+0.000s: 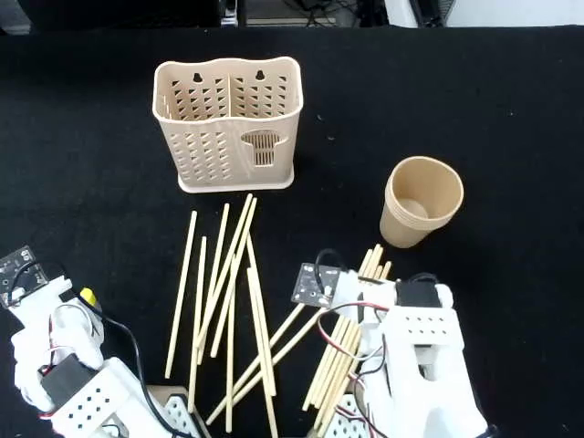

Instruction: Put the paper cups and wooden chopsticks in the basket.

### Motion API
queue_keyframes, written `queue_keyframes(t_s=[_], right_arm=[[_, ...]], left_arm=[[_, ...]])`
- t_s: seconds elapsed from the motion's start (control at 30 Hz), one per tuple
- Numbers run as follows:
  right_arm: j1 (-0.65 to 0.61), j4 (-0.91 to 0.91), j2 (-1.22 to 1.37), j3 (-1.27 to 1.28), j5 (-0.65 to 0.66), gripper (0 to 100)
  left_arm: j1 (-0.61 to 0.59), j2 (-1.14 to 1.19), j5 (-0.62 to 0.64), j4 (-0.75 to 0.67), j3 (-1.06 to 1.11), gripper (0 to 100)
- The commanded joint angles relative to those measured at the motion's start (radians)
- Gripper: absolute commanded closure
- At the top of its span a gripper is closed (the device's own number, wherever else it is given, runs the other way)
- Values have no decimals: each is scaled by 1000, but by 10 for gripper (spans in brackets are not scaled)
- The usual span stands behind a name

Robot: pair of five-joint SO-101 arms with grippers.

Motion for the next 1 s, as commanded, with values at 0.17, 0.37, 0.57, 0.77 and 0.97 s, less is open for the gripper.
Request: queue_keyframes(t_s=[0.17, 0.37, 0.57, 0.77, 0.97], right_arm=[[-37, -129, 10, 15, -112, 985], [-206, -238, 8, -12, -341, 985], [-275, -351, 8, -74, -528, 985], [-269, -190, 2, -170, -531, 983], [-106, -23, 10, -280, -414, 983]], left_arm=[[-7, -2, -8, 3, 16, 733], [-7, -2, -8, 3, 16, 733], [-7, -2, -8, 3, 16, 733], [-7, -2, -8, 3, 16, 733], [-7, -2, -8, 3, 16, 733]])
